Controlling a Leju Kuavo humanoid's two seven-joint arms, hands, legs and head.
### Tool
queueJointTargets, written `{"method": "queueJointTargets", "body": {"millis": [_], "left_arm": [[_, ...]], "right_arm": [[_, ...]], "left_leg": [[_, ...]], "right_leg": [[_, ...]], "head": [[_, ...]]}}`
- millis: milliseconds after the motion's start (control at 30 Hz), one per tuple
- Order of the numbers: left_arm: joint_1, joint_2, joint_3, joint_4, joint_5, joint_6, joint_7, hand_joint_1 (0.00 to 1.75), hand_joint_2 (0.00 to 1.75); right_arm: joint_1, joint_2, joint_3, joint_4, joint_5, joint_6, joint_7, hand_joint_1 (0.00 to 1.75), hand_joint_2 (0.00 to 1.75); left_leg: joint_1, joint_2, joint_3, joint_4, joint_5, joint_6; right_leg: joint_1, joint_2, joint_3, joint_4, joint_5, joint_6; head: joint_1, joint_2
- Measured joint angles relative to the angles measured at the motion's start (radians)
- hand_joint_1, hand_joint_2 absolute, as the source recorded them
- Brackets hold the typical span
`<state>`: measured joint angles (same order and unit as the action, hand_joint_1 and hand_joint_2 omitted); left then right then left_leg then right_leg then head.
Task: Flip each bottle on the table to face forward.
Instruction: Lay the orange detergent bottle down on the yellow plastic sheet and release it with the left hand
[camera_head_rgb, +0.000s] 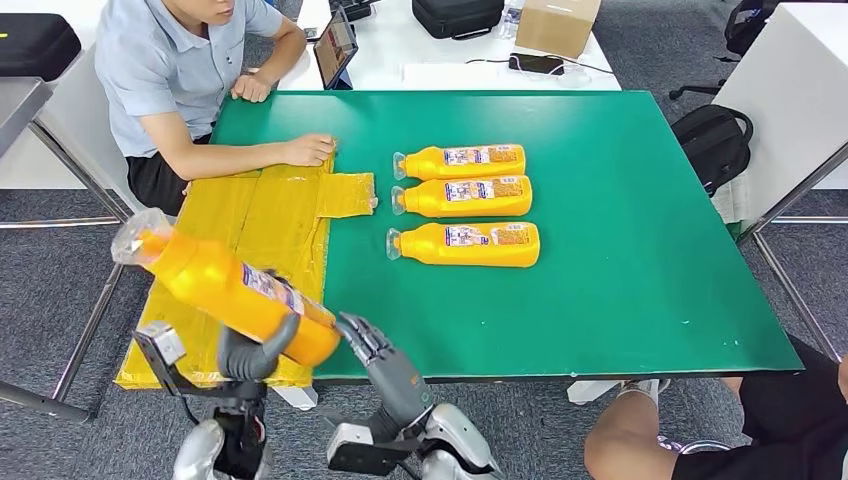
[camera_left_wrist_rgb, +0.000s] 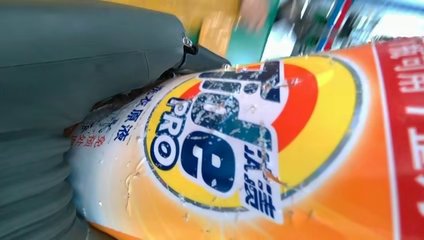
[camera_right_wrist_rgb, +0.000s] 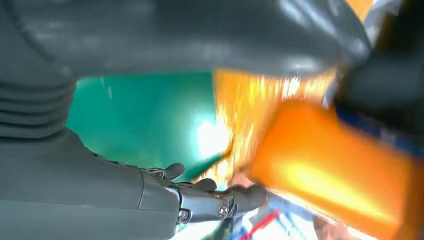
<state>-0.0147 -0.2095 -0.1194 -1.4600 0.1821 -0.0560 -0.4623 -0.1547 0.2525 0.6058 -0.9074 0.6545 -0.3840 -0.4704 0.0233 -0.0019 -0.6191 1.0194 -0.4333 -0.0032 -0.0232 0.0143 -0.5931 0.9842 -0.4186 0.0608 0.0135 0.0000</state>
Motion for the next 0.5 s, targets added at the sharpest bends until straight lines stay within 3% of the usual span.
{"method": "queueJointTargets", "body": {"millis": [100,267,500], "left_arm": [[-0.068,0.047,0.033,0.028,-0.189,0.1,-0.006,1.75,1.75],[-0.167,0.127,0.075,0.126,-0.432,0.144,0.054,1.75,1.75],[-0.223,0.185,0.092,0.211,-0.552,0.191,0.087,1.75,1.75]], "right_arm": [[0.007,0.0,0.005,-0.002,-0.002,-0.002,-0.014,0.0,0.0],[0.007,-0.002,0.013,-0.007,0.004,-0.021,-0.029,0.0,0.0],[0.005,-0.002,0.019,-0.01,0.013,-0.03,-0.035,0.0,0.0]], "left_leg": [[0.001,-0.001,-0.001,0.0,0.002,-0.002],[0.001,-0.001,0.0,0.0,0.002,-0.003],[0.001,-0.001,-0.001,0.0,0.002,-0.003]], "right_leg": [[0.0,0.0,0.0,0.001,0.0,0.0],[0.0,0.0,0.0,0.001,0.0,0.0],[0.0,0.0,0.0,0.001,0.0,0.0]], "head": [[0.0,0.0],[0.0,0.0],[0.0,0.0]]}}
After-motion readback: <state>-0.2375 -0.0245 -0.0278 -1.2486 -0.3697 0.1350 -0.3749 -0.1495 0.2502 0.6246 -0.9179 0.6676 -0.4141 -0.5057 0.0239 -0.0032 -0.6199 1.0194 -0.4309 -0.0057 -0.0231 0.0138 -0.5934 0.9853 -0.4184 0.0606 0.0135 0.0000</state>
